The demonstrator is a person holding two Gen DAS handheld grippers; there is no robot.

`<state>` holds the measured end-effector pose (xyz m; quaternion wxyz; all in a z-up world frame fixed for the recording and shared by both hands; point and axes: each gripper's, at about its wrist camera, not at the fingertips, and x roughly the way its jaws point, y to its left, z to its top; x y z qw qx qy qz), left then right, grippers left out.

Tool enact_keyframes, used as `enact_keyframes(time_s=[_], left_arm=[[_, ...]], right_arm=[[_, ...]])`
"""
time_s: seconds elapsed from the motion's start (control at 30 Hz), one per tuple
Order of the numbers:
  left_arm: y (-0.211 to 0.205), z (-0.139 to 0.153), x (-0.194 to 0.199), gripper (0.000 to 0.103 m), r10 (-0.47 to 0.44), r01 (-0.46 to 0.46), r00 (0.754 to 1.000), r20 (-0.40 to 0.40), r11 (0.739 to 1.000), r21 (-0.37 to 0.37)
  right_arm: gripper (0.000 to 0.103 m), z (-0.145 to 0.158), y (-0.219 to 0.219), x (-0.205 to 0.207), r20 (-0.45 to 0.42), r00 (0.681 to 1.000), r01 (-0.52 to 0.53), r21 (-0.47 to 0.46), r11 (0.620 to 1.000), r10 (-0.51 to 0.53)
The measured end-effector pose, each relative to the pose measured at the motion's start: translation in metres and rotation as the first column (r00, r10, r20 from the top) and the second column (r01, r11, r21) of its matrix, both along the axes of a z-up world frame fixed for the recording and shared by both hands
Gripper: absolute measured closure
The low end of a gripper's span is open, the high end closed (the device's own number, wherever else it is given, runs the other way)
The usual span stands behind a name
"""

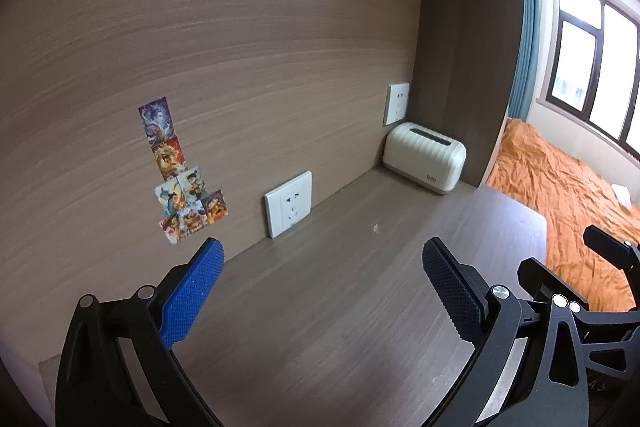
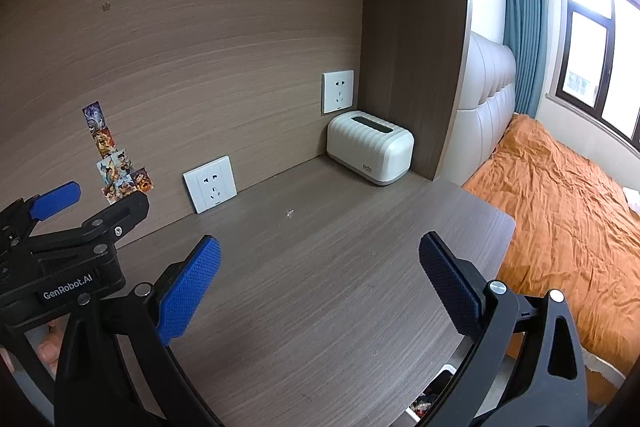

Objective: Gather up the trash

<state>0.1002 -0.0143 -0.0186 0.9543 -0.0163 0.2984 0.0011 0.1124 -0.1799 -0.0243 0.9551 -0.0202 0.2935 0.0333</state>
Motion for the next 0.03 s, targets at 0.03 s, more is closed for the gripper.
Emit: enact_keyframes(time_s=[0.03], left_arm=[[-0.0003, -0.0005, 0.0001, 0.005, 0.000, 0.000, 1.000, -0.001, 1.000, 0.002]], right_arm=[[0.004, -0.0002, -0.0003, -0.0005, -0.001, 1.000, 0.000, 0.000, 1.000, 0.000]])
